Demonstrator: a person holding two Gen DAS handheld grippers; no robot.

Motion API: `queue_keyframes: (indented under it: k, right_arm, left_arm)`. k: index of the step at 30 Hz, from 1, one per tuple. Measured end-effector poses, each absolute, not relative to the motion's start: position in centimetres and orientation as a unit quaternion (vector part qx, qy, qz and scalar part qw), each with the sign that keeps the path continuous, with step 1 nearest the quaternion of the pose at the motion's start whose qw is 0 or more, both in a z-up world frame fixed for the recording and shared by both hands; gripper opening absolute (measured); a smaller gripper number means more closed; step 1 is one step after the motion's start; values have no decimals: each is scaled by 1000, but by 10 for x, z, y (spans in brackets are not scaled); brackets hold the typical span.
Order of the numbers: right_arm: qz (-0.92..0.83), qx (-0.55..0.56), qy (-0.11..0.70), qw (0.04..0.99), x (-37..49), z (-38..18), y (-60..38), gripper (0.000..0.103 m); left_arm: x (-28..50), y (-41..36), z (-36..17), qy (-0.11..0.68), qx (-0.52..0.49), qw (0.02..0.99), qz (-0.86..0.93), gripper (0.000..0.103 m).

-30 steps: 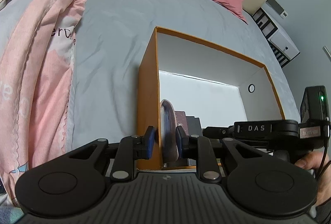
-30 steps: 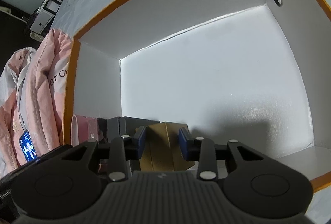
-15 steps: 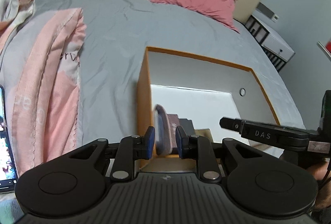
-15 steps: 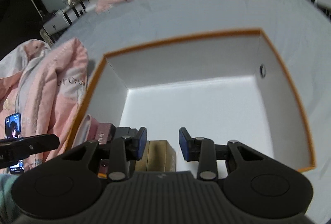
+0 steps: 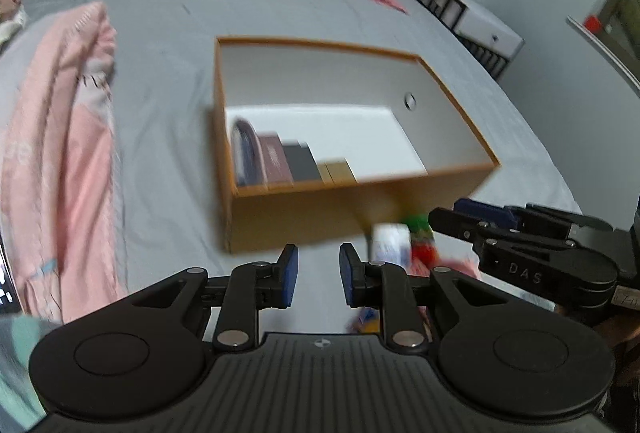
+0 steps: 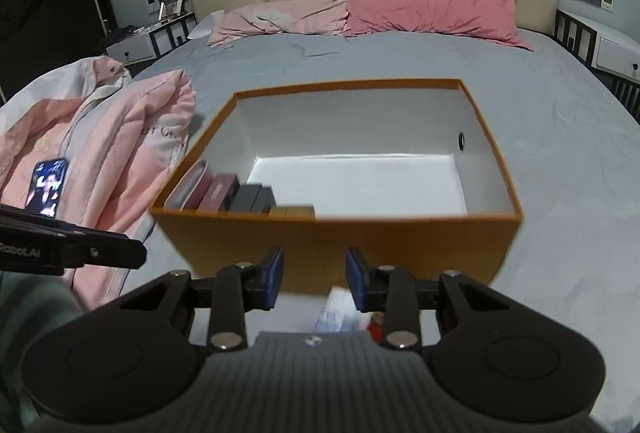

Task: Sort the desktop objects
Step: 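Move both tools back toward the remaining items in front of the box, then grasp the white lotion bottle with the left gripper while the right grasps the feather toy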

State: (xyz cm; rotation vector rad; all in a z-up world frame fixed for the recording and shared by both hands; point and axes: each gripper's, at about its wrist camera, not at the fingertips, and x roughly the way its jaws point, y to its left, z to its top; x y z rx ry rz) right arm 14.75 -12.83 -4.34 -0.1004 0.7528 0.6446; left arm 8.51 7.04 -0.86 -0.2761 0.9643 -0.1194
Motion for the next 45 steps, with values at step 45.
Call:
queue_keyframes:
  k: [45]
  right_arm:
    - [244,-11,495,834,204,-105,-175,37]
  left_arm:
    - [174,-10,-106,552,-129,820,-83,50]
